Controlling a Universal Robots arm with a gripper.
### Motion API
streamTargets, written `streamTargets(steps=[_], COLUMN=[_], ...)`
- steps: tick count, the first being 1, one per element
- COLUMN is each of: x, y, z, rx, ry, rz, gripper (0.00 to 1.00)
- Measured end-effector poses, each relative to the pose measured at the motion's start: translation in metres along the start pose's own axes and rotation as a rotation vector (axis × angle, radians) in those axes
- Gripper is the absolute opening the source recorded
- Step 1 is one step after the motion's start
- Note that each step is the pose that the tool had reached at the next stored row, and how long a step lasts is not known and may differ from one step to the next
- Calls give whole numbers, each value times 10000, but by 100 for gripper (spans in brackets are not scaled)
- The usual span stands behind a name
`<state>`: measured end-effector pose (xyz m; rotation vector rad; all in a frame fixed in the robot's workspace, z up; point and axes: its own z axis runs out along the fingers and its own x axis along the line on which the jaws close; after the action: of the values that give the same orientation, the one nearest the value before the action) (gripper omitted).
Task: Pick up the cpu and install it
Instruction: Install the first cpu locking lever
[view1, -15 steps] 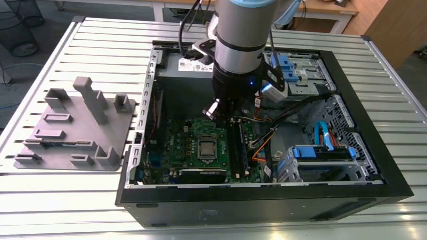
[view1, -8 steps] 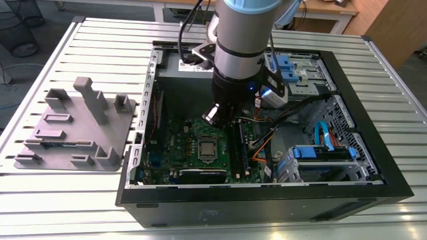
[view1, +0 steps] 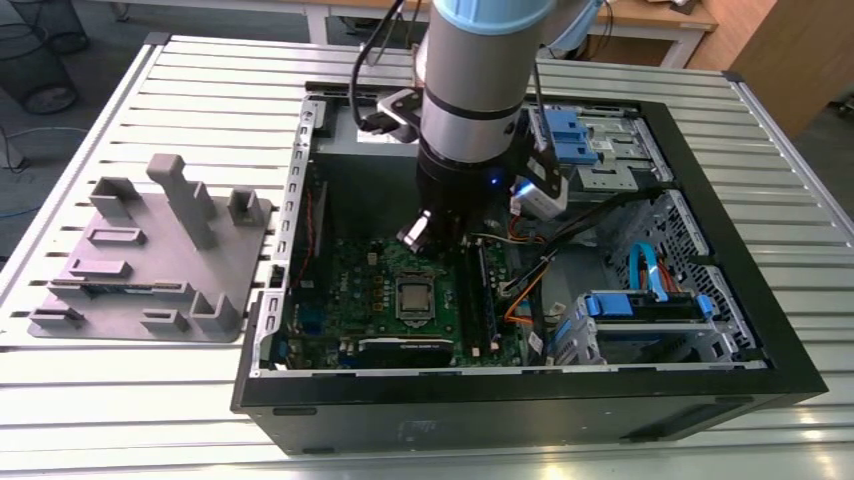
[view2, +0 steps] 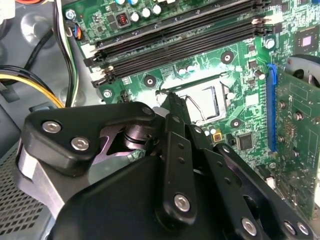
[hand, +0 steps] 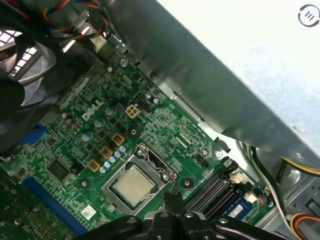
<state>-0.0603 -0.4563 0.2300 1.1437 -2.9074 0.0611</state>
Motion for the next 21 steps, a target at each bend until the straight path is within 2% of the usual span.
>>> streamTargets(steps=[6, 12, 21], x=[12, 44, 63], y=[-8, 10, -9], z=[46, 83, 131], rx=[40, 67, 111], ry=[48, 81, 142], rz=[172, 289, 650], gripper=[11, 11, 11])
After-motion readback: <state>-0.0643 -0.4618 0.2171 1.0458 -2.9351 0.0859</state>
